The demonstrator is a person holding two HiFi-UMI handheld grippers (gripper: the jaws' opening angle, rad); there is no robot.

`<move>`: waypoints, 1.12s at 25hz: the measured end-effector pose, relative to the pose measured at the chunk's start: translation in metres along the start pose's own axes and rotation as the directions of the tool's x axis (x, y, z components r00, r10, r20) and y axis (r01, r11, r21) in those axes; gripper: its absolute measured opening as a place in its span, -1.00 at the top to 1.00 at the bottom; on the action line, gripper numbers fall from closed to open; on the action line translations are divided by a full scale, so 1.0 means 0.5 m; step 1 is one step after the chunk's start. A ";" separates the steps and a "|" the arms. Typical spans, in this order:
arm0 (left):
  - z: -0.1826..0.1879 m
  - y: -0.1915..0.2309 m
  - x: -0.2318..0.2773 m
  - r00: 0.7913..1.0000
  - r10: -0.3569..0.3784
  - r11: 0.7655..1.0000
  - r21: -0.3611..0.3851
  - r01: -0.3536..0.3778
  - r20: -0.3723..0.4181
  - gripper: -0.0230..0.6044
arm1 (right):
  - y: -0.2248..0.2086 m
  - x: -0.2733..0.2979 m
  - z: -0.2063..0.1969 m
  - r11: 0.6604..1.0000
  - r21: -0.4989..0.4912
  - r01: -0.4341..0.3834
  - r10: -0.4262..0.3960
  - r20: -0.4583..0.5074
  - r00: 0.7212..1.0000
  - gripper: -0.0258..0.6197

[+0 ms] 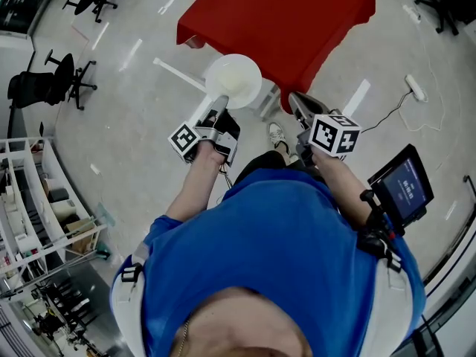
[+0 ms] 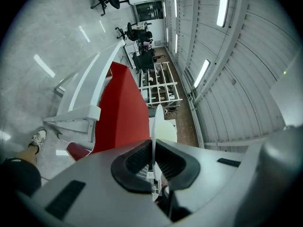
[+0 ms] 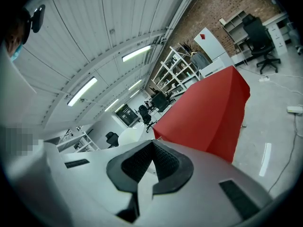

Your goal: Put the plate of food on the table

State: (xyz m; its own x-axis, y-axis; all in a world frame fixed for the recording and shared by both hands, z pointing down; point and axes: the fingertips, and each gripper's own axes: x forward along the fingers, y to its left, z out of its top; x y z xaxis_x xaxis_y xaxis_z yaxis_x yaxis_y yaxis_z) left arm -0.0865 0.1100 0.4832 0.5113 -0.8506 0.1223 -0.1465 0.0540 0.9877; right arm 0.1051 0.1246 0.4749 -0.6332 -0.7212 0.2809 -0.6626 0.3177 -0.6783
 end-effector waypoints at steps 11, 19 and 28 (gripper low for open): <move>0.103 0.020 0.184 1.000 0.025 1.000 -0.002 -0.025 -0.005 0.86 | -0.078 0.141 0.125 1.000 -0.016 0.017 -0.017 -0.007 1.000 0.92; 0.109 0.016 0.192 1.000 0.014 1.000 -0.011 -0.014 0.001 0.86 | -0.079 0.157 0.128 1.000 -0.017 0.016 -0.017 -0.021 1.000 0.92; 0.169 0.024 0.238 0.999 0.018 1.000 -0.023 -0.017 0.031 0.86 | -0.089 0.230 0.159 1.000 -0.022 0.017 -0.018 -0.047 0.999 0.92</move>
State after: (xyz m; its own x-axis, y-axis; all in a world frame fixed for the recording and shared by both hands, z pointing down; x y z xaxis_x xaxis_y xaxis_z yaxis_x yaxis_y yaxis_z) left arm -0.0988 -0.0347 0.5013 0.4823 -0.8652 0.1370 -0.1356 0.0808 0.9875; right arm 0.0936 -0.0213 0.4832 -0.6389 -0.6974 0.3246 -0.6822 0.3186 -0.6582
